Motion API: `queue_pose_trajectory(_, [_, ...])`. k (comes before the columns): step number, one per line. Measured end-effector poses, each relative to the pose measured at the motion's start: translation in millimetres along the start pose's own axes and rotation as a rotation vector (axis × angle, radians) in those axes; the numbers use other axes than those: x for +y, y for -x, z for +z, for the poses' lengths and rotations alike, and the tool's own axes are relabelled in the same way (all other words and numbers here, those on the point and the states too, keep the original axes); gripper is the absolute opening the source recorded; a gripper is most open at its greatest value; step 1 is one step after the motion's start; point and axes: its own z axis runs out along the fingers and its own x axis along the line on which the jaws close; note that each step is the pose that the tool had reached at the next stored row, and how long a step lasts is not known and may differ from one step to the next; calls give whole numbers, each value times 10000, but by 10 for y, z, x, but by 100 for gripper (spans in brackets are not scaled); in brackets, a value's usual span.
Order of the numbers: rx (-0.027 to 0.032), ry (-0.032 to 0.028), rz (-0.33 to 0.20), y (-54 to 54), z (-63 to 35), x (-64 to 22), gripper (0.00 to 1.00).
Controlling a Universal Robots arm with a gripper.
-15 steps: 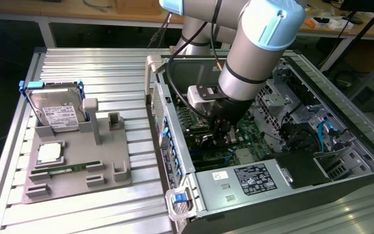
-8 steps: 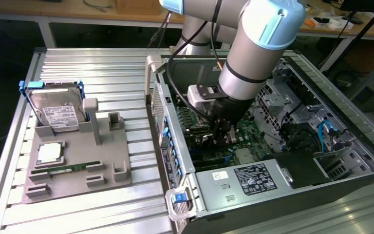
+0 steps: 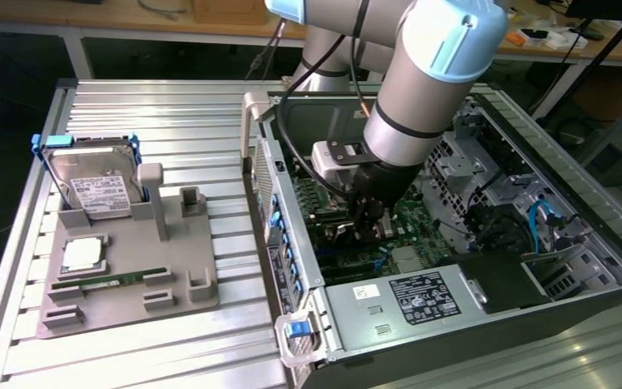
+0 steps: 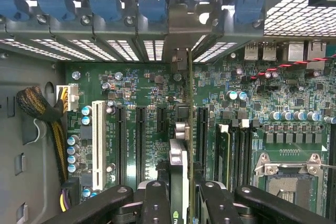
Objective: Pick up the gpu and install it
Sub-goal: 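Insert the gpu into the slot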
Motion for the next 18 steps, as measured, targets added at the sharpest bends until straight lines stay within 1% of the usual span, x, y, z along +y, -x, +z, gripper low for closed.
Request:
queue_pose_trajectory(13, [1, 5, -146, 7, 43, 0, 27])
queue_pose_trajectory(15, [-1, 3, -150, 8, 43, -1, 27])
queue_pose_trajectory(18, [-15, 0, -172, 10, 16, 0, 27])
